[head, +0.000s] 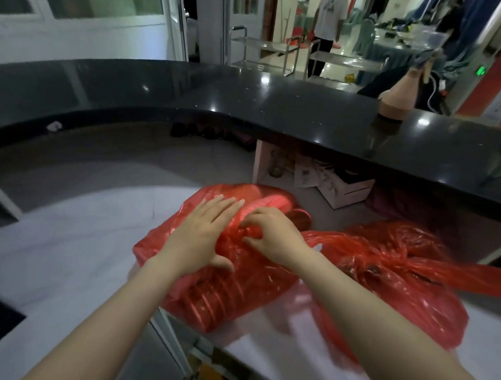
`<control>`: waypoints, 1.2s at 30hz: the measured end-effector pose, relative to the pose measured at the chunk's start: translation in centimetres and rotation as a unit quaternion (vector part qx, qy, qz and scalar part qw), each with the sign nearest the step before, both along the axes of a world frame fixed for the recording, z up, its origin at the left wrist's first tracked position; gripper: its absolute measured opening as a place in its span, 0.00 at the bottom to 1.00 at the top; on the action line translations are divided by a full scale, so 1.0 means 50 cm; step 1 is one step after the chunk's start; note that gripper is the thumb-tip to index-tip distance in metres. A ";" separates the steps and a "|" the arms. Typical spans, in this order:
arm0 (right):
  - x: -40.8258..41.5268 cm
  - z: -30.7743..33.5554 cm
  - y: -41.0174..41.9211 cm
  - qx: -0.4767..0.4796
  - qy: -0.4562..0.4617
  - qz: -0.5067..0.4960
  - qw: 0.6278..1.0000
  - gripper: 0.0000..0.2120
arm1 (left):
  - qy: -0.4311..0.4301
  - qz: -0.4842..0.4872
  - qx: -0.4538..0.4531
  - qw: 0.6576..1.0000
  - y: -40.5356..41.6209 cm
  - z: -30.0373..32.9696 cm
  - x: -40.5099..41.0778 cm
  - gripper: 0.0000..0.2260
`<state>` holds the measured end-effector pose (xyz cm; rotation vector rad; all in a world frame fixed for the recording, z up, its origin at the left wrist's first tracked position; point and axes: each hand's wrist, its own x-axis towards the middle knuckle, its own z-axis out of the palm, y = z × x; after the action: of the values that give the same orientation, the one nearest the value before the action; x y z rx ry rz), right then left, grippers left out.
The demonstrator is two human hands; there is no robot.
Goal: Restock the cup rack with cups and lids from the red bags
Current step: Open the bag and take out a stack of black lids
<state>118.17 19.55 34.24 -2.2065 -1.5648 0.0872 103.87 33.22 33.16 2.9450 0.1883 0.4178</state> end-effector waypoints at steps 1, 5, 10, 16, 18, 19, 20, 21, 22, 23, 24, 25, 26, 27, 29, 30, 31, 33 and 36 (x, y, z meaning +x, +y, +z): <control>-0.006 -0.002 0.005 0.005 0.001 0.001 1.000 0.11 | 0.004 0.021 0.003 1.000 0.001 -0.001 -0.010 0.51; -0.026 -0.019 0.016 0.014 0.005 -0.006 1.000 0.10 | -0.021 0.065 -0.102 0.992 0.011 0.000 -0.059 0.39; -0.032 -0.029 0.020 0.011 0.016 -0.019 1.000 0.09 | -0.136 0.145 -0.227 0.954 0.026 -0.001 -0.102 0.14; -0.034 -0.032 0.014 -0.044 0.022 -0.021 0.999 0.24 | -0.163 0.219 -0.270 0.923 0.021 -0.011 -0.112 0.08; -0.037 -0.034 0.013 -0.039 0.003 -0.037 0.999 0.17 | -0.191 0.233 -0.300 0.905 0.019 -0.006 -0.109 0.08; -0.039 -0.033 0.012 -0.027 -0.002 -0.046 0.999 0.13 | -0.204 0.239 -0.314 0.896 0.015 -0.005 -0.108 0.09; -0.041 -0.032 0.011 -0.018 -0.008 -0.053 0.998 0.11 | -0.213 0.243 -0.326 0.888 0.012 -0.004 -0.106 0.09; -0.044 -0.031 0.010 -0.011 -0.016 -0.056 0.998 0.10 | -0.221 0.246 -0.335 0.882 0.007 -0.003 -0.105 0.10; -0.048 -0.031 0.009 -0.002 -0.025 -0.057 0.998 0.11 | -0.226 0.248 -0.340 0.878 0.002 -0.001 -0.104 0.10; -0.052 -0.031 0.006 0.016 -0.031 -0.059 0.998 0.12 | -0.232 0.249 -0.342 0.876 -0.004 0.001 -0.103 0.10; -0.057 -0.029 0.001 0.044 -0.032 -0.061 0.997 0.14 | -0.241 0.250 -0.341 0.873 -0.009 0.003 -0.104 0.09; -0.062 -0.026 -0.004 0.077 -0.035 -0.062 0.994 0.14 | -0.254 0.249 -0.333 0.873 -0.014 0.007 -0.105 0.10; -0.065 -0.023 -0.008 0.109 -0.044 -0.061 0.991 0.14 | -0.270 0.245 -0.314 0.877 -0.019 0.012 -0.106 0.11; -0.069 -0.020 -0.012 0.132 -0.055 -0.057 0.988 0.14 | -0.283 0.234 -0.284 0.886 -0.023 0.016 -0.106 0.13; -0.078 -0.014 -0.015 0.129 -0.067 -0.047 0.988 0.12 | -0.296 0.178 -0.224 0.911 -0.033 0.025 -0.104 0.14; -0.085 -0.014 -0.013 0.109 -0.064 -0.046 0.991 0.12 | -0.286 0.147 -0.210 0.923 -0.036 0.027 -0.101 0.14; -0.093 -0.016 -0.011 0.083 -0.059 -0.048 0.994 0.13 | -0.262 0.126 -0.207 0.934 -0.037 0.027 -0.097 0.13; -0.107 -0.025 -0.003 0.032 -0.050 -0.059 0.996 0.15 | -0.173 0.124 -0.206 0.955 -0.035 0.015 -0.088 0.18; -0.116 -0.032 0.003 0.001 -0.011 -0.068 0.998 0.10 | 0.013 0.171 -0.107 0.979 -0.031 -0.020 -0.077 0.33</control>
<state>112.37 19.70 32.62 -2.3135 -1.4196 0.0218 100.00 31.65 32.14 2.7063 0.7018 0.3748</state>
